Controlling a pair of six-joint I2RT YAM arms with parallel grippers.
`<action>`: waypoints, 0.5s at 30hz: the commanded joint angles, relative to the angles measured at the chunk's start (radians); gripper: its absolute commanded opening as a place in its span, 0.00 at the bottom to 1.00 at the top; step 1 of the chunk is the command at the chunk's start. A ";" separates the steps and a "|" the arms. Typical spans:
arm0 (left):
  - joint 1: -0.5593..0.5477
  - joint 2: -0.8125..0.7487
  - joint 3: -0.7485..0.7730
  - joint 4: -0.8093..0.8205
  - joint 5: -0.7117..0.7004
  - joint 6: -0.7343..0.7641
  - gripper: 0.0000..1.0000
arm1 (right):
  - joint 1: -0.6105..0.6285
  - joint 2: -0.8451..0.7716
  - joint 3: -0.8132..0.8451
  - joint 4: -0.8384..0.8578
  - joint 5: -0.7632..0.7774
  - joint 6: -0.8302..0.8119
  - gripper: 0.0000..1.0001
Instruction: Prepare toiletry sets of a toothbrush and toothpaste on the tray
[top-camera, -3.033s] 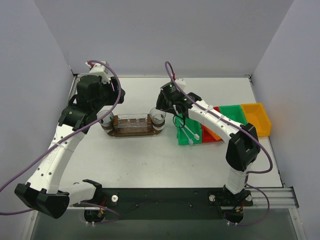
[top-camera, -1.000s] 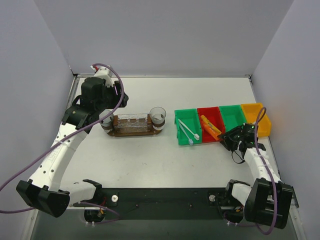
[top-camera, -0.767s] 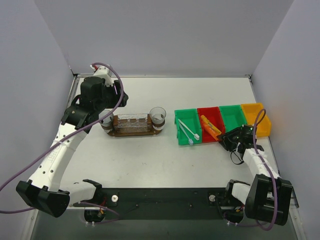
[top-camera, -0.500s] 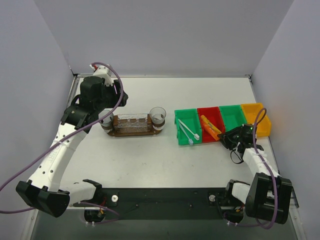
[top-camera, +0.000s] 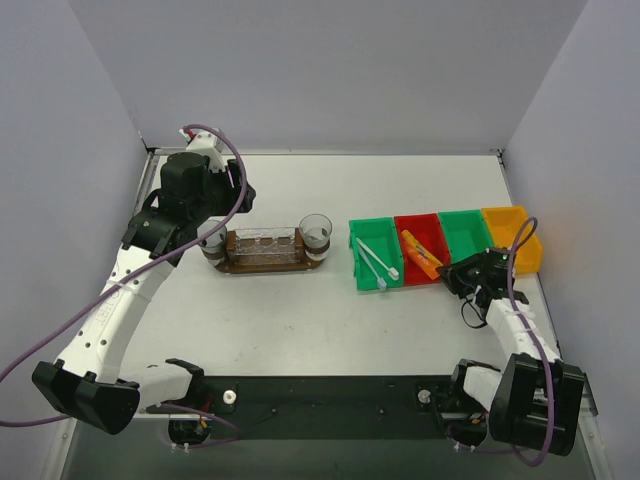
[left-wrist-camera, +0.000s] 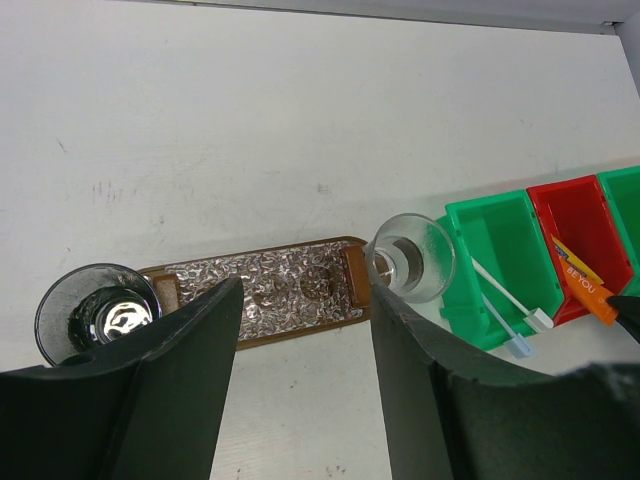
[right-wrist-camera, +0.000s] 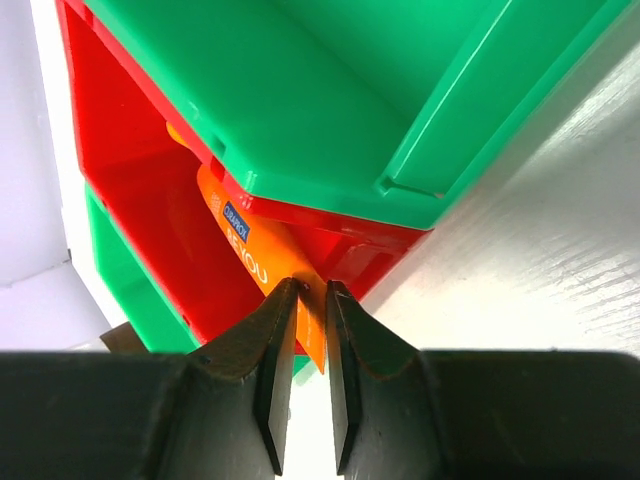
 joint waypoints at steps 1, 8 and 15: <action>-0.003 -0.009 0.049 0.010 -0.017 0.018 0.64 | -0.006 -0.048 0.011 0.018 0.015 0.035 0.14; -0.003 -0.011 0.049 0.013 -0.014 0.019 0.64 | -0.006 -0.037 0.037 0.029 -0.007 0.050 0.09; -0.004 -0.017 0.043 0.011 -0.022 0.021 0.64 | -0.007 -0.067 0.071 -0.012 -0.009 0.043 0.00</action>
